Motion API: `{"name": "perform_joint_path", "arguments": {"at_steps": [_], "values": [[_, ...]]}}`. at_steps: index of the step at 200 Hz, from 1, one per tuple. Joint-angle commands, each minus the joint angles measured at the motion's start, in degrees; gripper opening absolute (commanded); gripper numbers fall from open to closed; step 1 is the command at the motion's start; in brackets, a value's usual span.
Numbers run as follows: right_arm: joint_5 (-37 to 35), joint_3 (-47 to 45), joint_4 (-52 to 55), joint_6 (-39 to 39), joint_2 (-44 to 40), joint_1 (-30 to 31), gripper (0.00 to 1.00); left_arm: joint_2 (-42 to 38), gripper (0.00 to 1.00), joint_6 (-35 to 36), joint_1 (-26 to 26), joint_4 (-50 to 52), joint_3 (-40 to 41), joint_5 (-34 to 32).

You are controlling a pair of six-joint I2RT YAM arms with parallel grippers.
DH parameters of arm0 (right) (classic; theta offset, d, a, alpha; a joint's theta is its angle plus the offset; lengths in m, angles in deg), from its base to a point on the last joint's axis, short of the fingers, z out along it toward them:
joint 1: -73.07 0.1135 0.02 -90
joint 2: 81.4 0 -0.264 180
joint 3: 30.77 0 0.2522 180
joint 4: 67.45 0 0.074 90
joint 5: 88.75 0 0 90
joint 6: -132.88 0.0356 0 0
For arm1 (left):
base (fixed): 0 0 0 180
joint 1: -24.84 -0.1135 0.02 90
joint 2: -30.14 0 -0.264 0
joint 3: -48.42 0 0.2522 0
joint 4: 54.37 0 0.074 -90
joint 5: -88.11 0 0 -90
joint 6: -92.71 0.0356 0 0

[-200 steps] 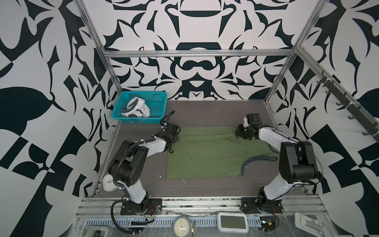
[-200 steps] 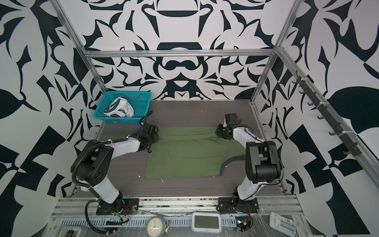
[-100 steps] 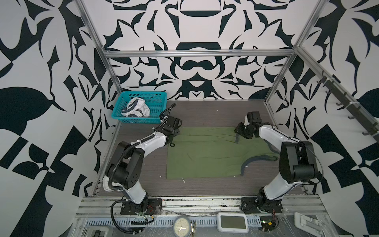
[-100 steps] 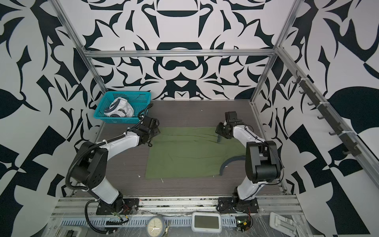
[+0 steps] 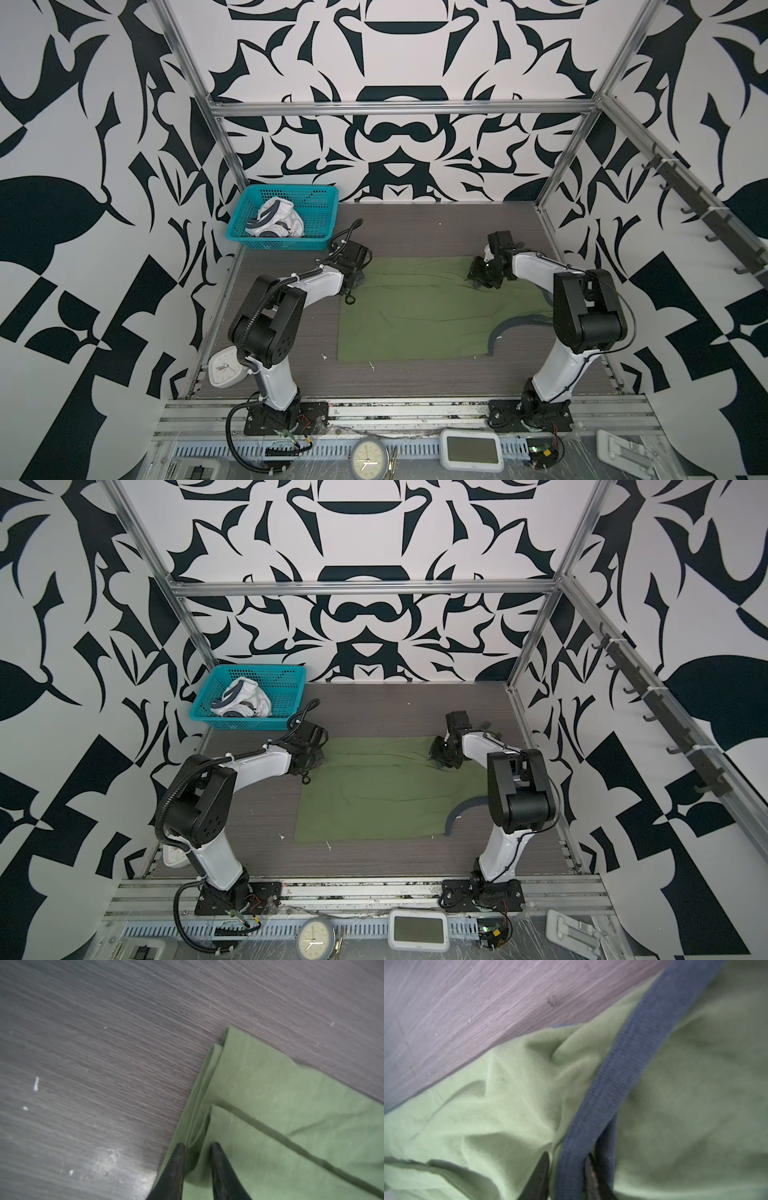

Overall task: Fold and stack tank tops
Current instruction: Fold the tank top at the center of the table.

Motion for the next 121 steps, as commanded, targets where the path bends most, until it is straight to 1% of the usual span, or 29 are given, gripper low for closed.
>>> {"name": "perform_joint_path", "arguments": {"at_steps": [1,13,38,68,95,108,121], "values": [[-1.7,1.1,1.1,-0.3,-2.9,0.4,0.22,-1.1,0.15,0.8,-0.2,-0.6,0.9,-0.5],[-3.1,0.7,1.7,-0.9,-4.0,0.4,0.17,-2.3,0.09,1.3,-0.1,-1.8,2.1,-0.5],[-4.3,0.1,1.9,-1.9,-5.9,0.3,0.07,-5.5,0.0,2.4,-0.2,-5.1,5.4,-1.3],[-4.9,-0.5,2.2,-2.1,-7.6,0.3,0.02,-9.6,0.0,3.3,-0.2,-8.0,9.2,-2.2],[-5.5,-2.6,2.4,-1.6,-9.5,0.3,0.02,-12.0,0.0,2.2,-0.2,-9.2,12.7,-1.9],[-5.5,-4.0,1.9,-1.4,-9.7,0.3,0.02,-11.6,0.02,1.3,-0.2,-8.4,13.4,-1.6],[-5.2,-5.2,1.3,-1.6,-9.7,0.3,0.02,-10.6,0.07,0.1,-0.2,-8.5,14.4,-0.5]]}}
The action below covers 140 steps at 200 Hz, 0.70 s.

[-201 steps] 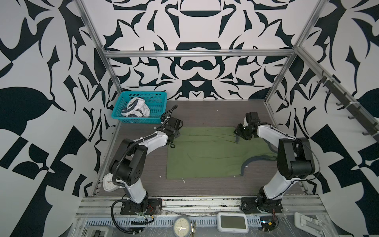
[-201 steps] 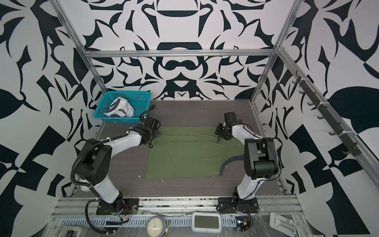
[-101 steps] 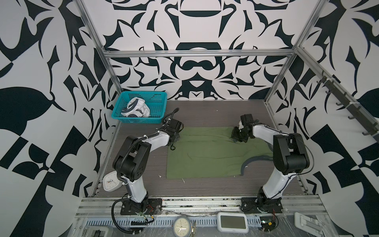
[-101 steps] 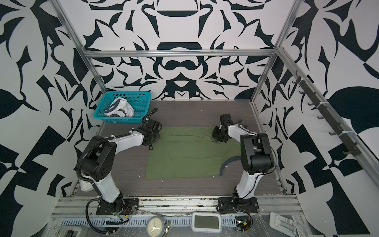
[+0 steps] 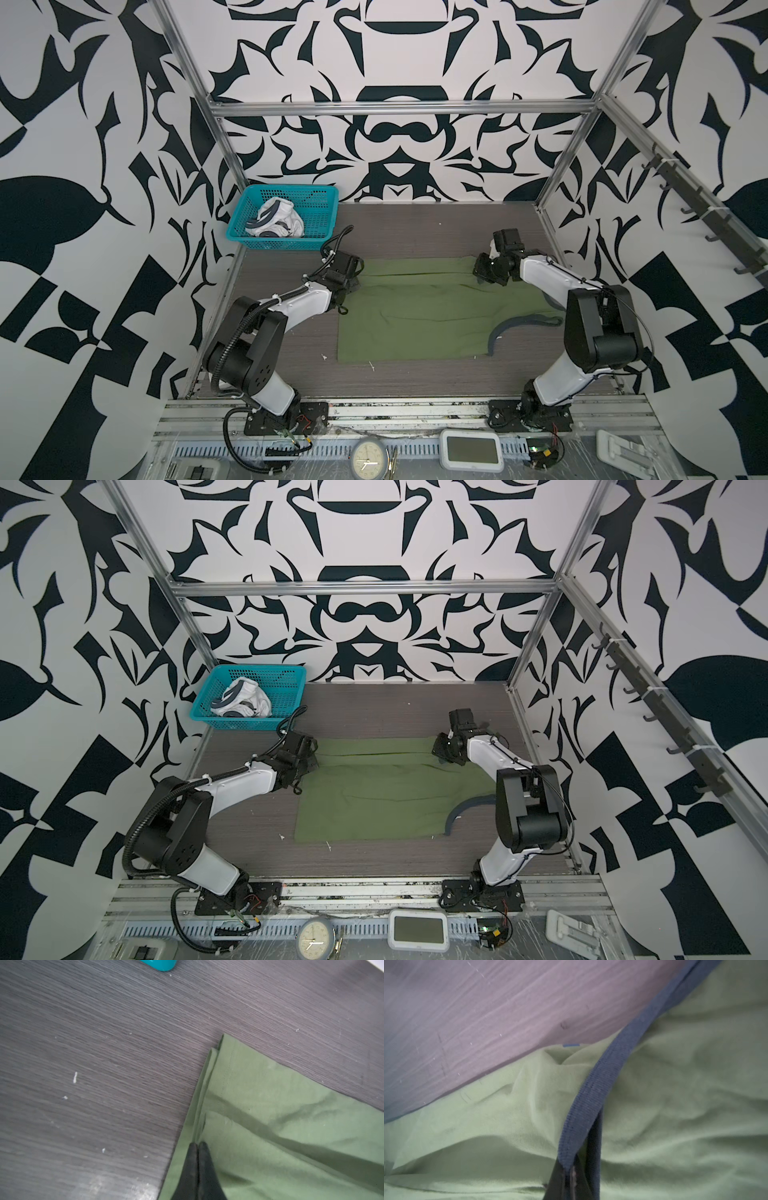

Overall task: Fold and stack tank tops
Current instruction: Fold the tank top at the center of the table.

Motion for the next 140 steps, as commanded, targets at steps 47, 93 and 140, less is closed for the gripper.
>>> {"name": "perform_joint_path", "arguments": {"at_steps": [47,93,140], "values": [[-2.4,-1.5,1.5,-0.5,-1.7,0.1,0.28,-0.9,0.33,-5.3,-0.2,-0.4,5.2,0.4],[-12.5,6.8,9.2,-1.1,-3.5,-1.1,0.47,-6.7,0.54,-2.4,0.1,6.1,-0.6,-4.3],[-11.6,19.7,13.4,1.7,8.0,-10.5,0.48,1.5,0.59,0.8,0.9,4.6,-9.7,4.7]]}}
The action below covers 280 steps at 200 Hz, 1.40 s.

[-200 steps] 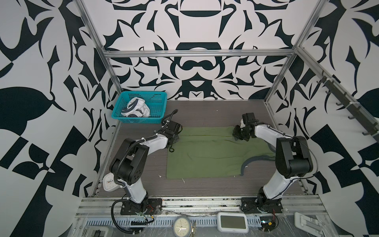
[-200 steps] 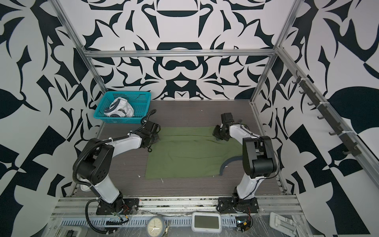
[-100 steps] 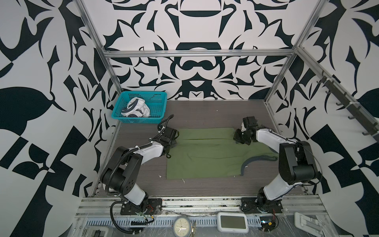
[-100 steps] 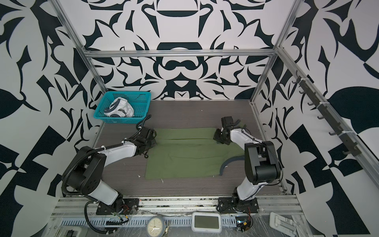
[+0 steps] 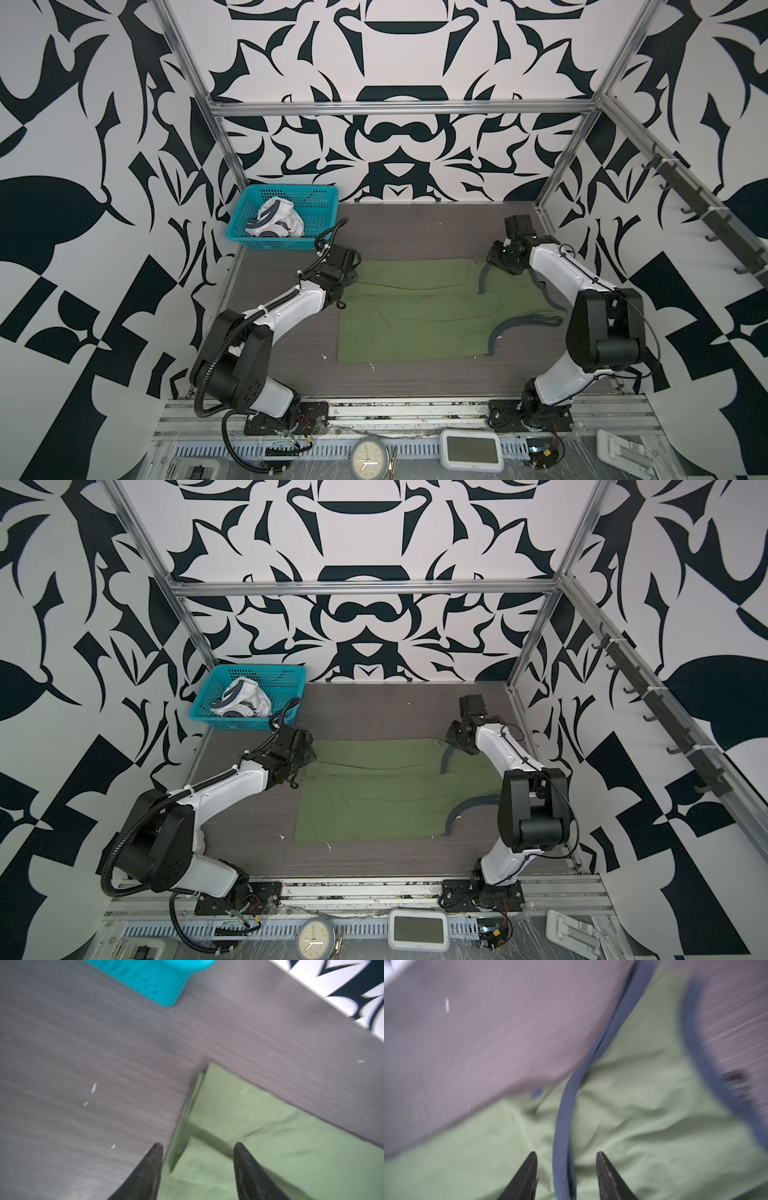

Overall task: Fold and stack tank tops
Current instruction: Fold the tank top at the center of the table, then smooth out the tank top at the center of the table.

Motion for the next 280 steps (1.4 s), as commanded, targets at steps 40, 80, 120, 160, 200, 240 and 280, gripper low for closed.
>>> {"name": "perform_joint_path", "arguments": {"at_steps": [40,80,120,160,200,240,280], "values": [[-1.3,19.6,6.1,1.6,18.1,-7.6,0.48,15.8,0.61,2.4,1.5,1.3,-10.6,9.5],[-4.5,31.3,11.8,1.8,27.7,-7.9,0.5,20.2,0.62,2.9,1.5,1.3,-12.3,10.7],[-8.0,38.1,16.1,3.0,33.9,-8.0,0.54,22.2,0.63,2.2,1.5,1.6,-12.1,9.9],[-9.1,41.5,18.5,2.8,38.0,-8.2,0.53,24.8,0.63,1.1,1.5,4.2,-13.5,8.3],[-12.0,41.3,18.9,2.6,38.3,-8.6,0.31,25.2,0.64,-1.4,1.4,6.5,-12.9,4.5],[-6.5,36.4,12.4,1.4,31.8,-8.5,0.04,23.7,0.64,-3.7,0.8,7.2,-10.3,1.8],[-2.6,25.2,2.5,1.7,21.8,-8.6,0.0,22.2,0.64,-6.1,0.1,6.9,-8.0,1.8]]}}
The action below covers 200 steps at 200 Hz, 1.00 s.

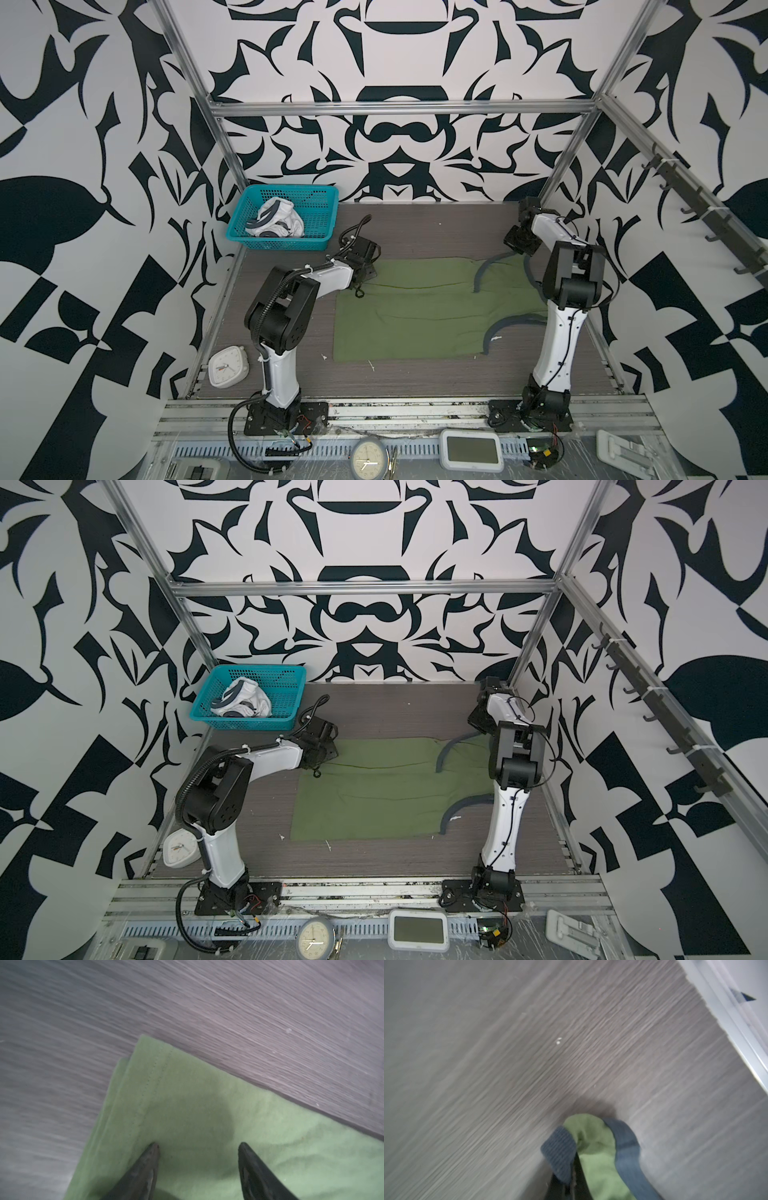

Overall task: Fold and stack tank tops
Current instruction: Smooth out the tank top at the center of the table.

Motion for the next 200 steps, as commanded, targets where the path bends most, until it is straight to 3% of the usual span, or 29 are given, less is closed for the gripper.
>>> {"name": "perform_joint_path", "arguments": {"at_steps": [1,66,103,167,191,200], "values": [[2.1,-5.3,-7.2,-0.1,-8.4,-0.3,0.0,0.3,0.64,-3.1,-1.0,6.1,3.7,-1.1],[5.0,-25.7,-21.0,2.5,-19.6,-0.9,0.0,-0.9,0.65,-3.3,-1.0,5.4,6.3,-0.8],[6.5,-33.9,-26.3,5.8,-22.4,-5.0,0.0,-1.1,0.65,-3.4,-0.9,4.9,7.8,-0.6],[6.8,-32.3,-27.6,5.4,-18.1,-6.9,0.0,-1.5,0.65,-3.4,-0.9,3.4,10.2,0.3],[10.8,-30.5,-28.7,5.1,-14.7,-6.8,0.0,-2.3,0.68,-1.8,-0.8,1.5,10.6,2.2],[12.0,-29.6,-28.4,4.8,-13.9,-6.9,0.06,-2.6,0.69,-1.1,-0.8,1.6,10.3,2.8]]}}
